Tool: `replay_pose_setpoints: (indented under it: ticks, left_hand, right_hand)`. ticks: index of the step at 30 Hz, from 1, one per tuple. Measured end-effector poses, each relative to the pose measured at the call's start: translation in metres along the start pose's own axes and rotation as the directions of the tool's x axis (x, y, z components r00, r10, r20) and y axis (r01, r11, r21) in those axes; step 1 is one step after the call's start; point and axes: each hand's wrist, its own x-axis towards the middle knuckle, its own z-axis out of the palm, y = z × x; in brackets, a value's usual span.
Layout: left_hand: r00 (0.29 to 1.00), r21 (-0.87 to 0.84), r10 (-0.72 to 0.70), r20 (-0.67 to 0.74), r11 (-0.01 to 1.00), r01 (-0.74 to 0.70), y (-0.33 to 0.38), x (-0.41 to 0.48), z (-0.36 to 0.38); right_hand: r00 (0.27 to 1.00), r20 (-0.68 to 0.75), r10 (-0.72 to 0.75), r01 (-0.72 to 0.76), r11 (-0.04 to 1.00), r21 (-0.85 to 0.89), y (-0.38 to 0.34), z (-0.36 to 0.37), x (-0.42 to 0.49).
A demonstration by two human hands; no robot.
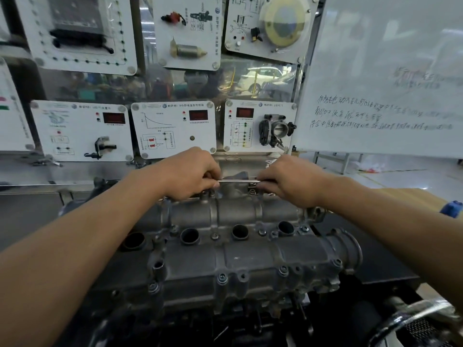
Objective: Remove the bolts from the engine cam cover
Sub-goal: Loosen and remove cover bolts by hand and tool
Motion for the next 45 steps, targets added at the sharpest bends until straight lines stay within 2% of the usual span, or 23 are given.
replay_pose_setpoints:
  ticks: [7, 11, 16, 18, 20, 22, 26, 29, 32, 37, 45]
  left_hand:
    - [1.000, 0.039, 0.024, 0.009, 0.999, -0.025, 0.001, -0.002, -0.002]
    - [1.000, 0.026, 0.022, 0.007, 0.999, -0.022, 0.001, -0.001, -0.002]
    - [0.999, 0.030, 0.031, 0.011, 0.999, -0.031, 0.001, -0.004, -0.001]
    - [0.999, -0.031, 0.025, -0.022, 0.999, -0.025, 0.005, -0.003, -0.005]
    - [0.989, -0.254, -0.020, -0.145, 0.967, -0.018, 0.007, -0.001, -0.015]
    - [0.978, -0.377, -0.046, -0.205, 0.925, -0.036, 0.004, 0.000, -0.025]
    - [0.998, -0.151, -0.001, -0.062, 0.989, -0.008, -0.002, -0.002, -0.020]
    - [0.998, -0.044, 0.053, -0.027, 0.998, -0.054, 0.007, 0.000, -0.012]
    - [0.997, -0.014, 0.074, -0.024, 0.997, -0.074, 0.010, 0.001, -0.007]
    - [0.999, -0.074, -0.022, -0.027, 0.997, 0.020, 0.000, -0.005, -0.004]
    - [0.998, -0.153, -0.064, 0.013, 0.986, 0.066, -0.004, -0.002, 0.000]
  right_hand:
    - [0.996, -0.083, -0.011, 0.028, 0.979, 0.200, 0.009, 0.009, 0.000]
    - [0.996, -0.078, 0.039, -0.006, 0.923, 0.384, 0.015, 0.012, 0.000]
    - [0.994, -0.065, 0.091, -0.047, 0.865, 0.500, 0.015, 0.018, 0.000]
    - [0.990, 0.003, 0.143, -0.115, 0.780, 0.616, 0.013, 0.016, -0.002]
    - [0.984, 0.031, 0.174, -0.146, 0.696, 0.703, 0.010, 0.008, -0.006]
    - [0.980, 0.008, 0.196, -0.145, 0.694, 0.705, 0.005, -0.004, -0.011]
    - [0.981, 0.032, 0.194, -0.172, 0.765, 0.621, -0.028, -0.023, -0.021]
    - [0.959, 0.123, 0.254, -0.267, 0.673, 0.690, -0.063, -0.023, -0.028]
    - [0.946, 0.195, 0.259, -0.317, 0.610, 0.727, -0.093, -0.014, -0.026]
    - [0.932, 0.172, 0.320, -0.326, 0.527, 0.785, -0.112, 0.001, -0.015]
    - [0.934, 0.099, 0.343, -0.281, 0.535, 0.797, -0.122, 0.008, -0.013]
